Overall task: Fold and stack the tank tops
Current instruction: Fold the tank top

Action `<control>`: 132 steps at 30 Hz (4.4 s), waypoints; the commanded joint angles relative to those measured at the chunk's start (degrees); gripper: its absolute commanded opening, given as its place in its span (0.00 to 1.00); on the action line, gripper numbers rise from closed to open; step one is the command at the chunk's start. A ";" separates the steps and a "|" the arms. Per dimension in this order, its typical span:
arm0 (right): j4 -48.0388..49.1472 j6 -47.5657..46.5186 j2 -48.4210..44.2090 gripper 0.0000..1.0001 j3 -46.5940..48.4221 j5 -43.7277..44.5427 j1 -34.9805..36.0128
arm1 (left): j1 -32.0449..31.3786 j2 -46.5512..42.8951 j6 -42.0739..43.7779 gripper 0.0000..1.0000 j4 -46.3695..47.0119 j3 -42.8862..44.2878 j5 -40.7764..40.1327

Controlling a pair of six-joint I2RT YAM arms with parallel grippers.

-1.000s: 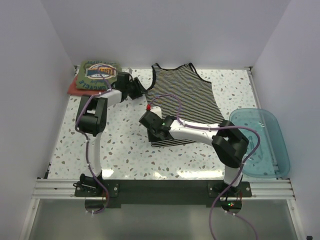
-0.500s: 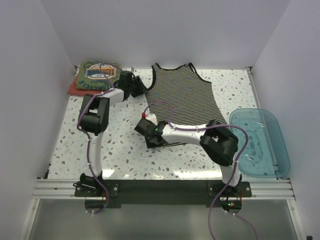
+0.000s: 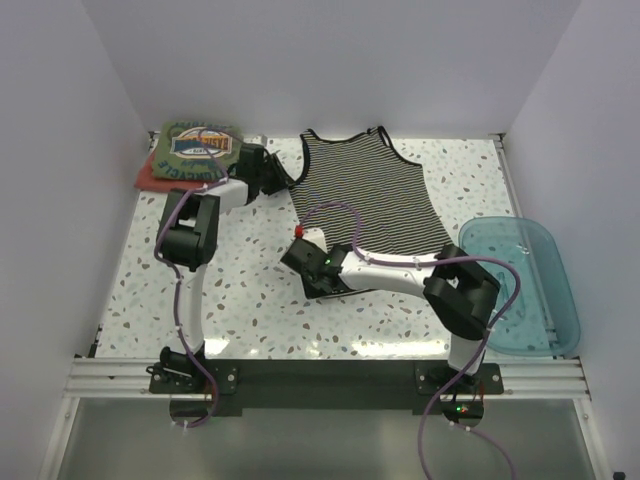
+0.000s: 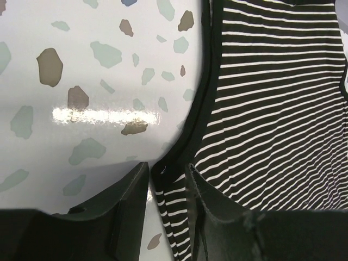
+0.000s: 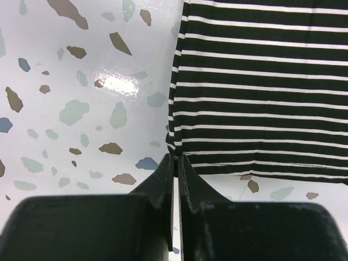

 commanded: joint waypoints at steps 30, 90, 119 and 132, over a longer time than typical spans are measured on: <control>-1.27 0.13 -6.50 0.00 0.96 -0.20 -1.18 | -3.51 1.80 -0.84 0.20 -3.86 -4.75 -8.06; 10.07 5.84 -14.50 0.00 -16.71 -6.01 -3.73 | -8.61 -2.33 0.04 0.00 -12.39 8.44 -16.33; 11.91 -0.23 -0.44 0.22 -7.12 -2.66 2.76 | -3.95 -1.90 -1.90 0.00 -14.41 2.55 -22.39; 21.14 7.86 3.70 0.24 -1.15 -4.52 11.74 | -1.40 -0.04 7.51 0.16 -13.79 7.91 -14.92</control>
